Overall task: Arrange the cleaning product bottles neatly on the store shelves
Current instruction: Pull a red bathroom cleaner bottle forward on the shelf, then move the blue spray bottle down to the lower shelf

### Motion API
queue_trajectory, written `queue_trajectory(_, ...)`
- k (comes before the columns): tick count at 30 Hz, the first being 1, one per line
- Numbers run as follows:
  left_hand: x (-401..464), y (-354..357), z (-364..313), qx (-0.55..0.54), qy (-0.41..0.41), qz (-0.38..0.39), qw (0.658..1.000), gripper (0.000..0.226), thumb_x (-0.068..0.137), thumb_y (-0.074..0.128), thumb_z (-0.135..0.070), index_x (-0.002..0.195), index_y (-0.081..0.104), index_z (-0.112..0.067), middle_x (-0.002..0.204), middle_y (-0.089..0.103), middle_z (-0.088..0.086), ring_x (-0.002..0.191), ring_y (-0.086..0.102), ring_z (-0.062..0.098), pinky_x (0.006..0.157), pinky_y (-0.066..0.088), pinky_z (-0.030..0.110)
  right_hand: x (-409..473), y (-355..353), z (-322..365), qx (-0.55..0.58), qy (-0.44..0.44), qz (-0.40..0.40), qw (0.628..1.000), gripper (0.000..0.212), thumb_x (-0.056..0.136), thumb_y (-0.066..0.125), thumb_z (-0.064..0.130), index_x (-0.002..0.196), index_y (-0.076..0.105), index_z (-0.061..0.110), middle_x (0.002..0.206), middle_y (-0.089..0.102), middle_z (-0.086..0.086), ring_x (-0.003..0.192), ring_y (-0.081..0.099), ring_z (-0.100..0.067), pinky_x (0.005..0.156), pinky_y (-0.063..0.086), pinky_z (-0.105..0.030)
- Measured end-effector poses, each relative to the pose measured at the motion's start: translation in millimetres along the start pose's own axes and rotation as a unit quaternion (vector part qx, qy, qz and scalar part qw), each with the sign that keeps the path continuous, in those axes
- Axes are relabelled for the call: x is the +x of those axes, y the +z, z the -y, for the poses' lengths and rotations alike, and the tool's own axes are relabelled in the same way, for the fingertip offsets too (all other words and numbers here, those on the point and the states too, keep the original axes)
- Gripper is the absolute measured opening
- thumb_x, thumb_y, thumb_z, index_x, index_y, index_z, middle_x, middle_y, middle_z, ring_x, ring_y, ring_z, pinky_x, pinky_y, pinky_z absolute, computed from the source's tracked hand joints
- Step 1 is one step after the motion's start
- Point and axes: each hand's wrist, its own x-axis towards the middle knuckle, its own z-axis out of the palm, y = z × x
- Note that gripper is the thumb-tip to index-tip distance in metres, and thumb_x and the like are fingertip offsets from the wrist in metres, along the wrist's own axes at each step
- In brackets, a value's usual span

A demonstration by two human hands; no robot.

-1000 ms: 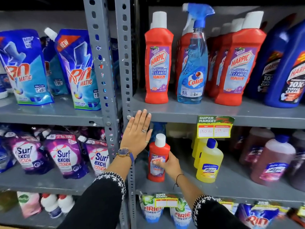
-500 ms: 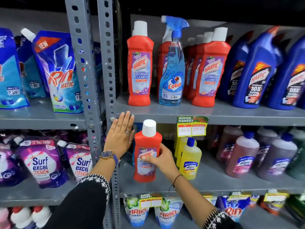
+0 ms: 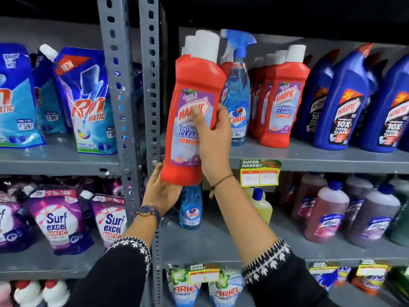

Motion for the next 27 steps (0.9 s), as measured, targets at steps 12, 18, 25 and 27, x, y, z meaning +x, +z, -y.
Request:
queue_trajectory(12, -1, -3, -5, 0.119, 0.085, -0.249, 0.957, 0.076, 0.09, 0.036, -0.029, 0.15, -0.005, -0.005, 0.157, -0.01, 0.011, 0.145, -0.007, 0.022, 0.119, -0.004, 0.036, 75, 9, -15, -0.093, -0.062, -0.07, 0.991, 0.035, 0.08, 0.071, 0.036, 0.109, 0.065, 0.017, 0.096, 0.072, 0.005, 0.085, 0.067, -0.005, 0.076, 0.055, -0.021)
queue_trajectory(18, -1, -2, -5, 0.115, 0.088, -0.268, 0.953, 0.077, 0.09, 0.036, -0.028, 0.15, -0.006, -0.006, 0.157, -0.015, 0.009, 0.145, -0.008, 0.021, 0.119, -0.003, 0.034, 83, 7, -38, -0.111, -0.034, -0.051, 0.992, 0.033, 0.081, 0.072, 0.035, 0.108, 0.065, 0.018, 0.09, 0.07, 0.012, 0.078, 0.065, 0.006, 0.068, 0.053, -0.015)
queue_trajectory(25, 0, -2, -5, 0.114, 0.088, -0.272, 0.952, 0.076, 0.09, 0.036, -0.028, 0.15, -0.006, -0.007, 0.157, 0.01, 0.013, 0.145, 0.001, 0.022, 0.119, -0.003, 0.034, 86, 8, -44, -0.124, -0.022, -0.046, 0.991, 0.03, 0.081, 0.07, 0.042, 0.103, 0.066, 0.022, 0.087, 0.07, 0.013, 0.076, 0.066, 0.005, 0.065, 0.055, -0.016)
queue_trajectory(27, 1, -3, -5, 0.108, 0.083, -0.265, 0.955, 0.077, 0.088, 0.037, -0.027, 0.15, -0.005, -0.007, 0.146, 0.039, 0.016, 0.142, 0.008, 0.024, 0.119, -0.002, 0.034, 85, 9, -45, -0.13, -0.027, -0.054, 0.99, 0.029, 0.081, 0.069, 0.041, 0.103, 0.066, 0.022, 0.089, 0.07, 0.012, 0.076, 0.066, 0.005, 0.065, 0.055, -0.015)
